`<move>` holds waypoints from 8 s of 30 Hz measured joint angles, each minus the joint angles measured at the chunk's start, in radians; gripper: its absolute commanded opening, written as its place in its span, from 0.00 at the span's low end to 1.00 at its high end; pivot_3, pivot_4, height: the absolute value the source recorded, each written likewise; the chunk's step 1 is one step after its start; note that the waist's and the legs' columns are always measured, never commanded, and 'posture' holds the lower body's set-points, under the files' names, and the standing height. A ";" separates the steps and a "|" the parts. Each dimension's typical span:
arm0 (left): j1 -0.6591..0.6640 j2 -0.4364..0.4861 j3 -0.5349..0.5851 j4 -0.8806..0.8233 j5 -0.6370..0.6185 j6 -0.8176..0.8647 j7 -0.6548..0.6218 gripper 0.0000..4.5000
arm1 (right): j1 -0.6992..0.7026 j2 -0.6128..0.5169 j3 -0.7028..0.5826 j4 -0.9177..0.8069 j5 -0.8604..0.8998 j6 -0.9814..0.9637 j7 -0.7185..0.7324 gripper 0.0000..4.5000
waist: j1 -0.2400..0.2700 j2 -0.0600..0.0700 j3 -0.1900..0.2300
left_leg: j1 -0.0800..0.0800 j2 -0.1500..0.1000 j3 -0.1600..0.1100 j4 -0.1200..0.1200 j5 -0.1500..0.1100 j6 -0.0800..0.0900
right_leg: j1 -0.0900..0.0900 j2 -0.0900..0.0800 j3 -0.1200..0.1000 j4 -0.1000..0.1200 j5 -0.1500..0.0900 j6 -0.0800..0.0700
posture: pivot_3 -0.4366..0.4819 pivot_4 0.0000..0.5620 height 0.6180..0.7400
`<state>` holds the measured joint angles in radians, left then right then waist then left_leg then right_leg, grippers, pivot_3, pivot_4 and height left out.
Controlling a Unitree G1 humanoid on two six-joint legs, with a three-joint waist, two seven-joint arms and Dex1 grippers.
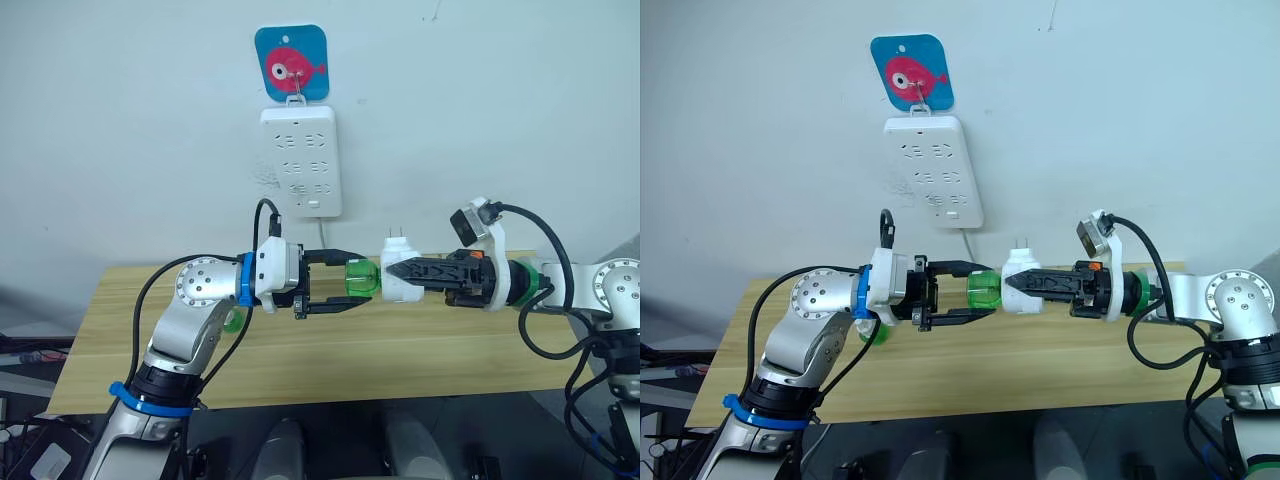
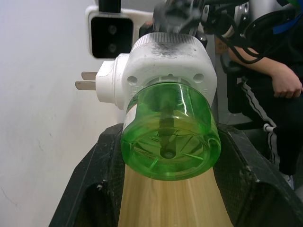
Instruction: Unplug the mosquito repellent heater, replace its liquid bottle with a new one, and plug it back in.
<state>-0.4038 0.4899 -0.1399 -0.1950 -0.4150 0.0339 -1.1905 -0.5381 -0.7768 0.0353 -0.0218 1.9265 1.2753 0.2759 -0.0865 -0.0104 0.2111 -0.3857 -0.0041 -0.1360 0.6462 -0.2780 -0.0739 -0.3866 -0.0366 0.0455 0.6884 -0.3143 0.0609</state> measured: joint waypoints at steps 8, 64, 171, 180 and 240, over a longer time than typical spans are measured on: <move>-0.126 0.120 -0.016 -0.039 -0.236 0.568 0.023 0.50 | 0.000 -0.001 0.013 -0.013 -0.002 -0.011 -0.022 0.67 | -0.002 -0.002 0.005 | 0.000 0.000 -0.002 0.001 0.000 0.000 | 0.000 0.000 -0.001 0.002 0.000 0.000 | 0.37 0.37 0.95; -0.348 0.194 0.001 0.074 -0.591 1.039 0.105 0.50 | 0.012 -0.024 -0.002 -0.106 0.018 -0.074 -0.021 0.67 | -0.028 0.000 0.010 | -0.010 -0.001 -0.006 0.005 0.000 0.002 | -0.003 0.000 -0.005 -0.006 0.004 0.004 | 0.37 0.37 0.95; 0.025 0.023 0.004 0.077 0.057 -0.458 -0.019 0.50 | 0.035 -0.075 0.006 -0.150 0.018 -0.082 -0.016 0.67 | 0.003 0.002 0.026 | -0.014 -0.001 -0.002 0.014 -0.002 0.004 | -0.003 -0.001 -0.002 -0.007 0.007 0.005 | 0.36 0.39 0.95; -0.229 0.290 -0.039 -0.060 -0.445 0.683 0.056 0.50 | 0.027 -0.072 0.013 -0.156 0.011 -0.092 -0.009 0.67 | -0.003 0.002 0.027 | -0.014 -0.001 -0.006 0.015 -0.002 0.005 | -0.003 0.000 -0.004 -0.006 0.007 0.005 | 0.37 0.40 0.95; 0.012 -0.031 -0.036 0.195 0.214 -0.801 0.120 0.50 | 0.021 -0.103 0.018 -0.156 0.011 -0.088 0.018 0.67 | 0.004 0.002 0.029 | -0.014 -0.001 -0.001 0.015 -0.003 0.006 | -0.003 -0.002 -0.001 -0.007 0.008 0.005 | 0.36 0.37 0.95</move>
<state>-0.3915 0.4593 -0.1759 0.0004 -0.2013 -0.7674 -1.0707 -0.5168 -0.8800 0.0530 -0.1777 1.9373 1.1868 0.2942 -0.0830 -0.0080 0.2400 -0.3998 -0.0055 -0.1374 0.6615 -0.2809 -0.0674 -0.3899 -0.0383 0.0441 0.6815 -0.3066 0.0663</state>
